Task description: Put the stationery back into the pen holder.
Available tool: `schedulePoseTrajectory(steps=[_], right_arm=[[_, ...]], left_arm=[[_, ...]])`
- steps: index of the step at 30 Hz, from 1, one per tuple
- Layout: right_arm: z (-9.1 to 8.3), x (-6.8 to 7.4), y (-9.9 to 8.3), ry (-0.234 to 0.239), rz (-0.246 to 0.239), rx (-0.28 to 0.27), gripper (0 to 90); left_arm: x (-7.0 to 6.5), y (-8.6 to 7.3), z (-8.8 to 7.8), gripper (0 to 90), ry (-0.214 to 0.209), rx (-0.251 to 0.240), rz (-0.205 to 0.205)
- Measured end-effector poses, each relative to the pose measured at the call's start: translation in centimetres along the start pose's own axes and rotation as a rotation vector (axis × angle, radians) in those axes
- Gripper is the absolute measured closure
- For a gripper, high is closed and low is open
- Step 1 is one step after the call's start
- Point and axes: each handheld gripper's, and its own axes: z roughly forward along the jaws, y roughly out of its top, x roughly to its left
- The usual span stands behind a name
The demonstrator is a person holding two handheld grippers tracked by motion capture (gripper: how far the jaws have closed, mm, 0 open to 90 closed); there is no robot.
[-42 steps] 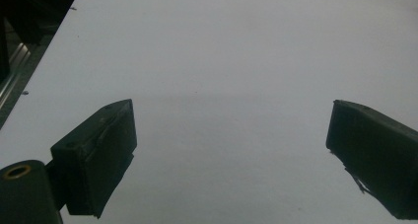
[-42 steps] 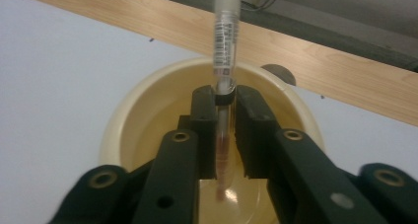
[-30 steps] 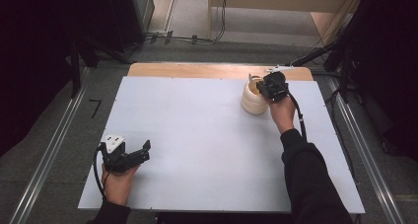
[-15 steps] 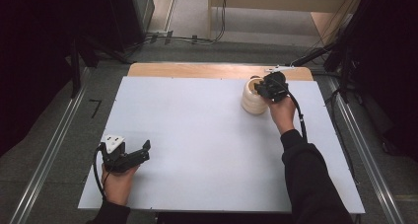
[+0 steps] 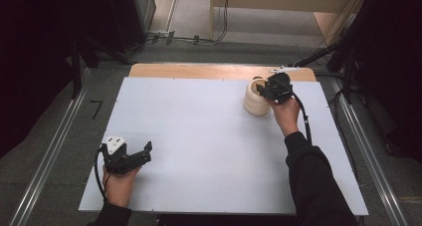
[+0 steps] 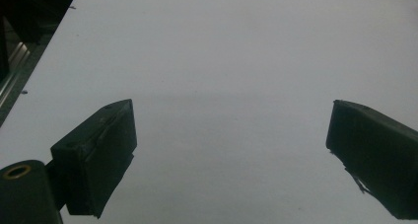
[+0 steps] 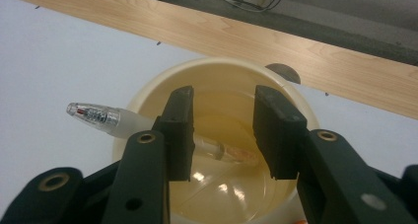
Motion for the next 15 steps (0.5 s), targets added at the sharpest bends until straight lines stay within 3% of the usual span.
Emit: schedulePoseTrajectory(steps=[15], right_arm=[[-0.73,-0.19,-0.17,0.015,0.018,-0.02,45.7]], left_arm=[[-0.02,-0.02,0.01,5.8,0.0,0.001,0.0]])
